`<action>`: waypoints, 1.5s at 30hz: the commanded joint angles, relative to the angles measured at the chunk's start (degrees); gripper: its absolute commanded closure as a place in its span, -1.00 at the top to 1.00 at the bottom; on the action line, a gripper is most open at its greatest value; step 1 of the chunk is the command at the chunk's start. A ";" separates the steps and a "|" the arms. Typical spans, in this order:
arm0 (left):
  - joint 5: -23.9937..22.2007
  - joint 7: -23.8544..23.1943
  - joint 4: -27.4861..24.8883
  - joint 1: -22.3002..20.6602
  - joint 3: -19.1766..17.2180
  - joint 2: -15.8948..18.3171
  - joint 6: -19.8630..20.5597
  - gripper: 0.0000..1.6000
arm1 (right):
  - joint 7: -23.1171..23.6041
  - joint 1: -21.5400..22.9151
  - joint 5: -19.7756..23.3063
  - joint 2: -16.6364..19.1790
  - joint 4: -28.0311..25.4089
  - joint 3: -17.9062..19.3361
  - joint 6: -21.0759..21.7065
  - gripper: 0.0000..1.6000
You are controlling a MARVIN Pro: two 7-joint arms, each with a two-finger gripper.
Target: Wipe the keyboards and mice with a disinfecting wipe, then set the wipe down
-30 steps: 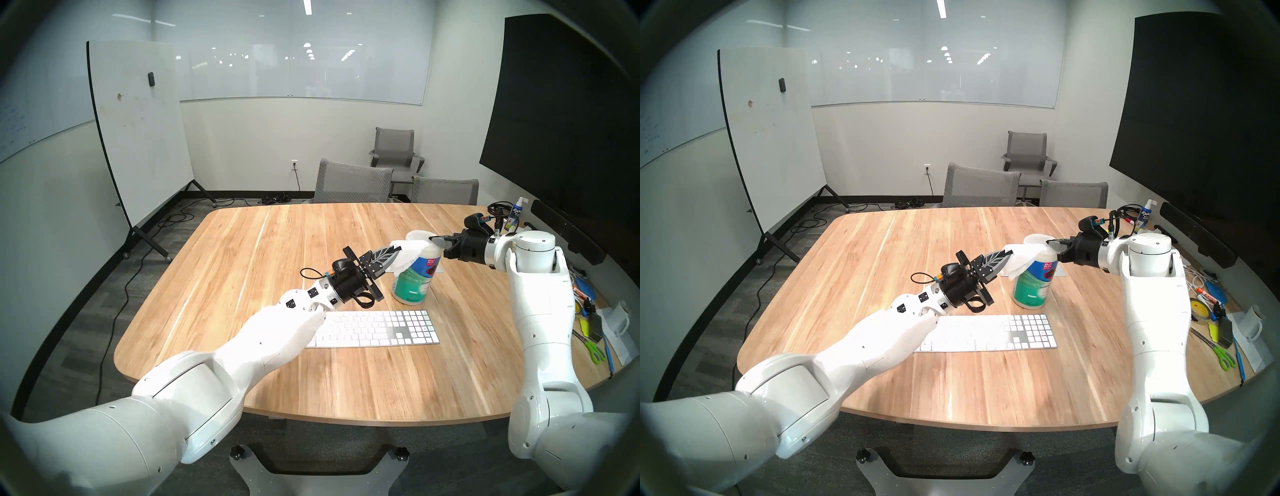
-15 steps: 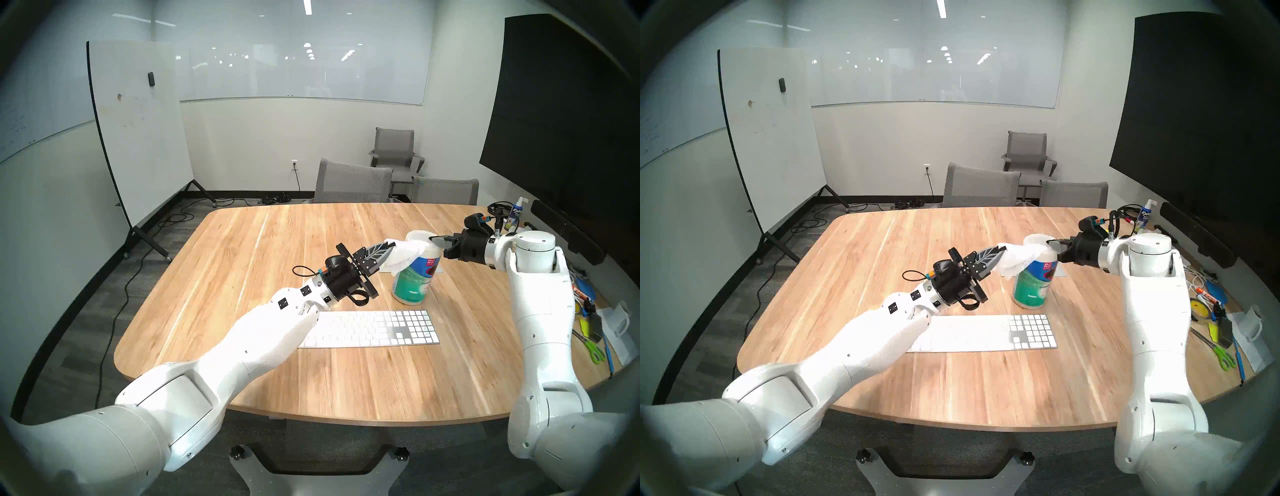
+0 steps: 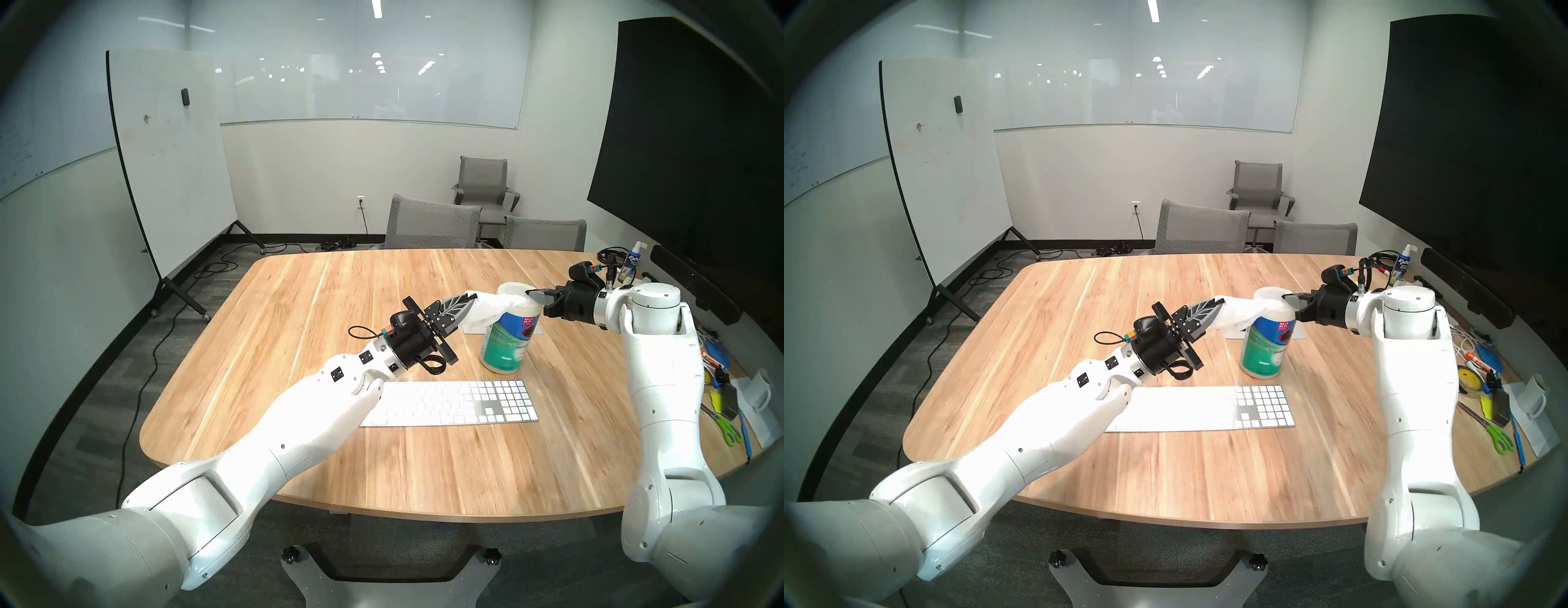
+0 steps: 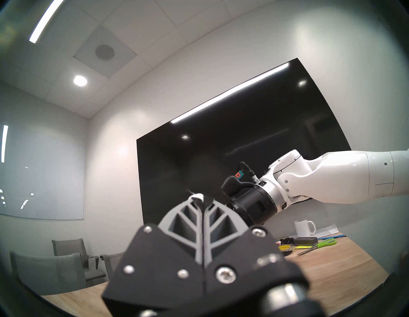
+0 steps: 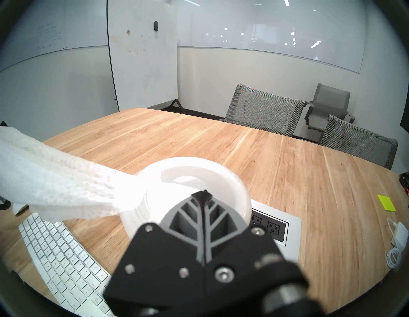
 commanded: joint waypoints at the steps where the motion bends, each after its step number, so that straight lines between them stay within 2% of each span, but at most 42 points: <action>1: 0.70 2.29 -3.91 0.92 -0.79 1.30 1.04 -1.00 | 0.18 0.45 0.07 0.07 -0.26 -0.06 -0.15 -1.00; 17: 1.45 3.78 -3.99 2.03 -1.54 0.80 0.16 -1.00 | 0.38 0.50 -0.29 -0.13 -0.26 0.17 -0.17 -1.00; 34: 0.75 5.17 -10.68 2.96 -2.98 5.42 3.25 -1.00 | 0.64 0.57 -0.73 -0.37 -0.26 0.45 -0.21 -1.00; 45: 0.77 5.87 -11.02 3.73 -2.64 5.32 3.20 -1.00 | 0.42 1.55 -0.58 -0.68 -1.58 1.28 0.24 -1.00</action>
